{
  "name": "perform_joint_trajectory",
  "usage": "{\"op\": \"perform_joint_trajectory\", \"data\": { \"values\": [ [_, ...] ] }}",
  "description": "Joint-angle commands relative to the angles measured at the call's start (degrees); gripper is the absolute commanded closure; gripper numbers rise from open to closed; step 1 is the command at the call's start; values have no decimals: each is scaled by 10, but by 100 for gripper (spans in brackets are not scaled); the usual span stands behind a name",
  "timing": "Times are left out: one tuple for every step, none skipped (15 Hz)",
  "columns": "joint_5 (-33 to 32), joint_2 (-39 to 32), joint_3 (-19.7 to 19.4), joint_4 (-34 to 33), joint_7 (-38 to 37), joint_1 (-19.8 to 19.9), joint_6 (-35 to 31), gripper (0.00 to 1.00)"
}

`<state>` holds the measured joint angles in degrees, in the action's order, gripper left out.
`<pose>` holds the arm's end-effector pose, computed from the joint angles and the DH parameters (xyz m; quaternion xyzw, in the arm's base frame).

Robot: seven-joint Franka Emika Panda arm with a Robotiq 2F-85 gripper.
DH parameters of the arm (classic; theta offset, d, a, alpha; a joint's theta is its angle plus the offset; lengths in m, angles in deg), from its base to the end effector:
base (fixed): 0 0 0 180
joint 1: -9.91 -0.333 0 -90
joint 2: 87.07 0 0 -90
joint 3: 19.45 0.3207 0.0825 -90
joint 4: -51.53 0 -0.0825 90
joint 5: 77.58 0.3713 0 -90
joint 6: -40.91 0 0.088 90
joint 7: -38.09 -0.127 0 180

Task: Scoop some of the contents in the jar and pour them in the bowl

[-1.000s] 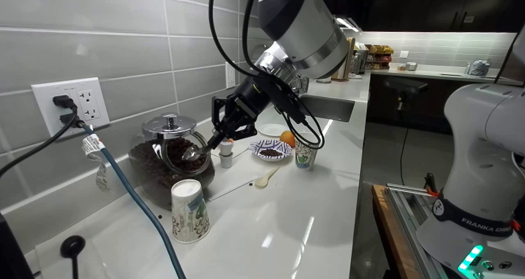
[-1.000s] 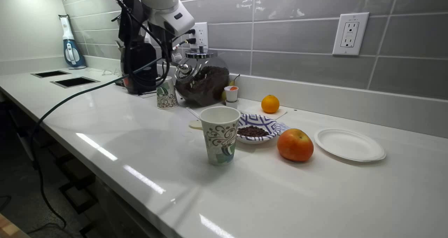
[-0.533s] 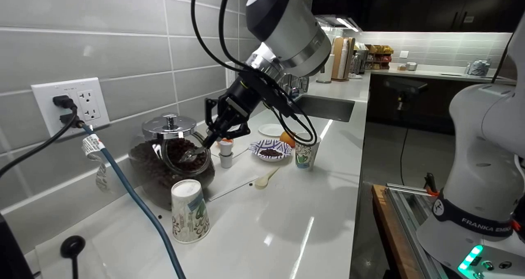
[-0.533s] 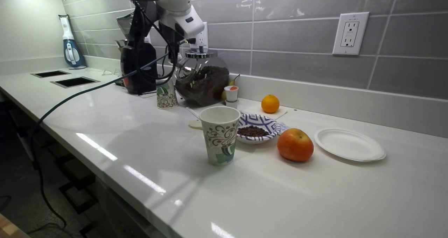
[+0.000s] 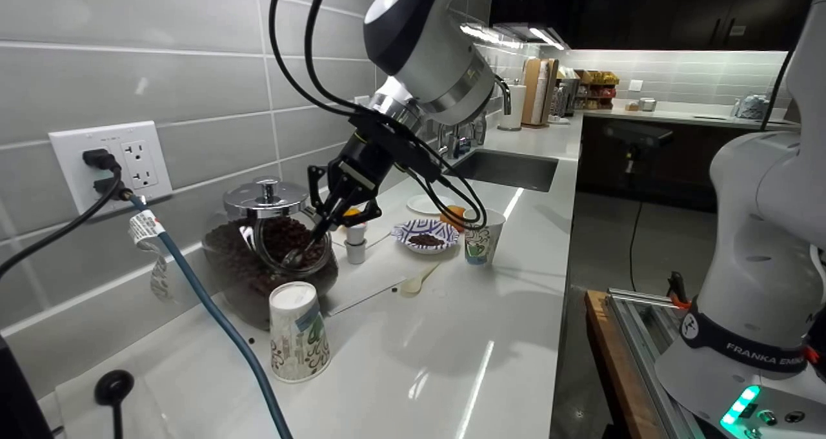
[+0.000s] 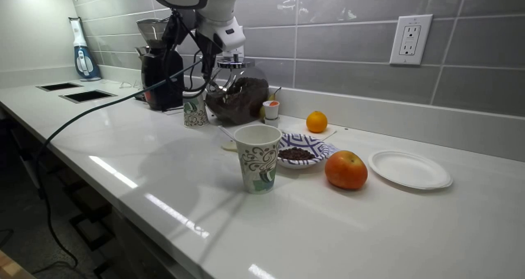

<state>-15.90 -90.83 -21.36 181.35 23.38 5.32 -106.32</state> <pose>0.5424 0.0208 0.3468 -0.8068 0.4821 -0.0520 0.3376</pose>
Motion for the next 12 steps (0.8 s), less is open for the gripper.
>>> {"op": "perform_joint_trajectory", "data": {
  "values": [
    [-21,-36,11,-40,-44,9,-6,99],
    [-18,-42,11,-46,-46,9,-10,99],
    [-19,-48,11,-51,-50,9,-14,99],
    [-18,-56,10,-56,-52,9,-20,99],
    [-18,-63,10,-60,-54,10,-20,99],
    [-16,-68,10,-64,-56,10,-23,99],
    [-16,-72,10,-67,-56,11,-24,99],
    [-16,-76,9,-71,-57,11,-26,99],
    [-16,-79,9,-74,-58,12,-26,99],
    [-16,-82,9,-77,-59,12,-26,99],
    [-17,-84,9,-78,-59,12,-28,99],
    [-18,-85,9,-78,-58,12,-27,99]
  ]
}}
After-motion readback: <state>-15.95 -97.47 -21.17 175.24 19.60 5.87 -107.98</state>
